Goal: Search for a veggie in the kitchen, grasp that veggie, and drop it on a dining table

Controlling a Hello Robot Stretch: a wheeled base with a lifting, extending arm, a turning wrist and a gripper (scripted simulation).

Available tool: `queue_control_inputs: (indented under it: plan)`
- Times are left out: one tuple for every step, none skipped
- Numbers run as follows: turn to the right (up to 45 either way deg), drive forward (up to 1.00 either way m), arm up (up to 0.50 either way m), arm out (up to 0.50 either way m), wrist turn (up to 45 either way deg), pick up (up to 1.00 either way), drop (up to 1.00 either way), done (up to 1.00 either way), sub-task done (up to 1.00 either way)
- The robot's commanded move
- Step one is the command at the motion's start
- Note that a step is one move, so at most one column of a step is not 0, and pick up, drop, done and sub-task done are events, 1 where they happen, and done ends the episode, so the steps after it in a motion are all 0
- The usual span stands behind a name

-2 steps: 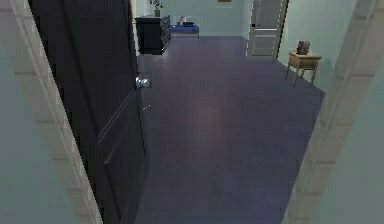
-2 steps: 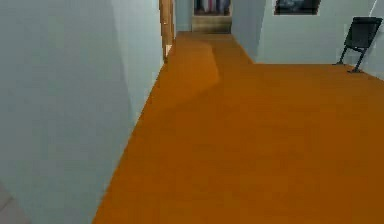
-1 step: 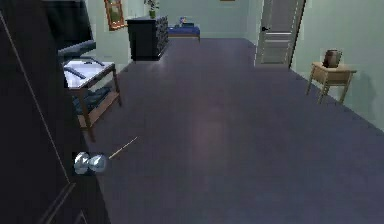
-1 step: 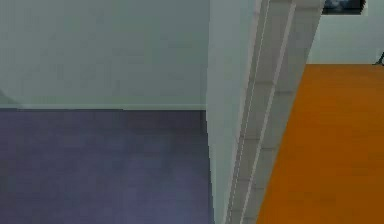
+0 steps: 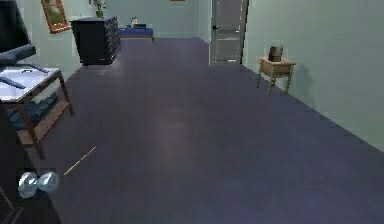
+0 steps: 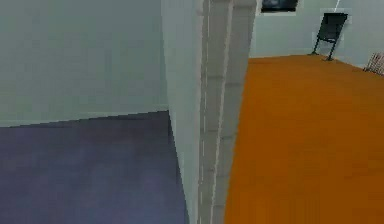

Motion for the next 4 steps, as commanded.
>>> queue_control_inputs:
  plan:
    - [0.0, 1.00, 0.00, 0.00, 0.0, 0.00, 0.00, 0.00, 0.00]
    - [0.0, 1.00, 0.00, 0.00, 0.0, 0.00, 0.00, 0.00, 0.00]
    - [0.0, 1.00, 0.00, 0.00, 0.0, 0.00, 0.00, 0.00, 0.00]
    - [0.0, 1.00, 0.00, 0.00, 0.0, 0.00, 0.00, 0.00, 0.00]
